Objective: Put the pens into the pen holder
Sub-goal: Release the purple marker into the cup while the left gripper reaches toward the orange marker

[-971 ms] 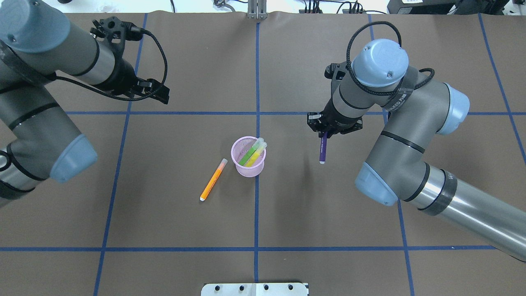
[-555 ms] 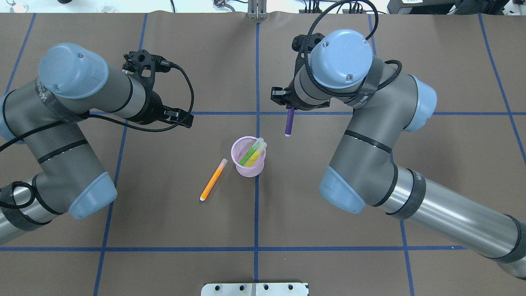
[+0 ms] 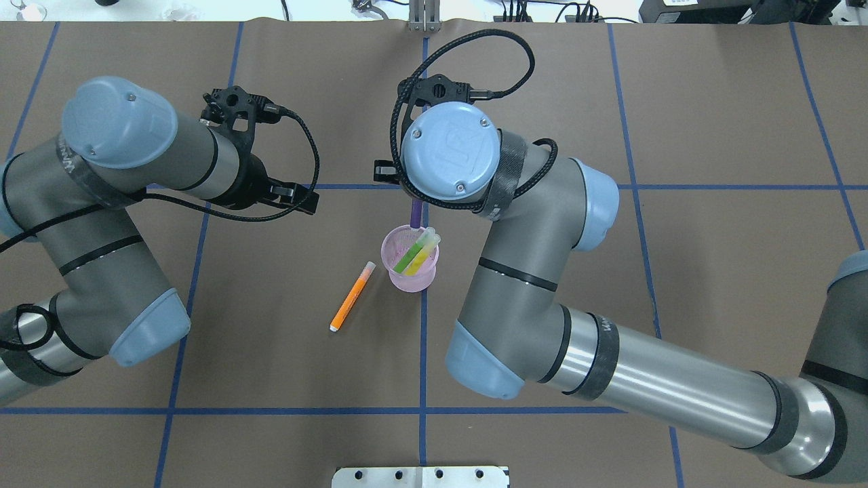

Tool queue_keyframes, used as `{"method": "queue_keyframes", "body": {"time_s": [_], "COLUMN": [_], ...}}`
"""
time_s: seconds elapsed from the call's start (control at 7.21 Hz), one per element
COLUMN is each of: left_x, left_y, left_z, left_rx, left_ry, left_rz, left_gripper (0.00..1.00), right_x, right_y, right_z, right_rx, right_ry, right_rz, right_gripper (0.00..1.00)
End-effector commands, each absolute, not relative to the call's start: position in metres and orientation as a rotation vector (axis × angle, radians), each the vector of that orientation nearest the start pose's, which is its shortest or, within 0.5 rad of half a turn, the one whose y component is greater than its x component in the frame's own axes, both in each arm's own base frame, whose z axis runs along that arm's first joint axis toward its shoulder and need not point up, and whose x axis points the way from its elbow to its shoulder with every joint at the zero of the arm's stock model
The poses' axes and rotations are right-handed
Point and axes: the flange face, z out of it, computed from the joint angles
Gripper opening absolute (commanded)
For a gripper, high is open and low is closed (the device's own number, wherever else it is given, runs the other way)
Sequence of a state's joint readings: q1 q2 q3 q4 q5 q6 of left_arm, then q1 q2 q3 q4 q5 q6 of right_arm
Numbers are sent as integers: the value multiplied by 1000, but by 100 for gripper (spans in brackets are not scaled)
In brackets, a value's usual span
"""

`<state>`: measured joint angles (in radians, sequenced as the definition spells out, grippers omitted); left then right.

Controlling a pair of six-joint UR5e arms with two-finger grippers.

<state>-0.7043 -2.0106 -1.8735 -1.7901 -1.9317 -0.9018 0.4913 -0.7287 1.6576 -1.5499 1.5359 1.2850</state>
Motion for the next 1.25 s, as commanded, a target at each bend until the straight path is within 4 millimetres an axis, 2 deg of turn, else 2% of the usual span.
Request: {"method": "queue_keyframes", "body": {"time_s": [0.0, 0.28, 0.42, 0.55, 0.69, 0.83, 0.97, 1.11], "left_x": [390, 390, 391, 395, 400, 406, 425, 438], "left_y": [-458, -458, -458, -459, -460, -457, -446, -443], "left_z": [256, 256, 257, 258, 261, 258, 254, 251], "left_rx": [338, 337, 336, 330, 315, 284, 235, 218], "left_ry": [954, 954, 953, 949, 934, 915, 904, 907], "left_rz": [153, 153, 154, 149, 151, 164, 202, 267], "left_gripper": [99, 99, 99, 99, 99, 98, 98, 98], "right_x": [-578, -579, -578, -578, -577, -568, -540, -500], "right_y": [-410, -406, -405, -405, -405, -408, -419, -432], "right_z": [125, 135, 131, 127, 127, 122, 119, 137], "right_rx": [407, 401, 403, 403, 399, 400, 368, 335], "right_ry": [-835, -826, -831, -838, -841, -856, -891, -909], "right_rz": [166, 159, 157, 156, 155, 152, 151, 154], "right_gripper": [0, 0, 0, 70, 99, 99, 99, 99]}}
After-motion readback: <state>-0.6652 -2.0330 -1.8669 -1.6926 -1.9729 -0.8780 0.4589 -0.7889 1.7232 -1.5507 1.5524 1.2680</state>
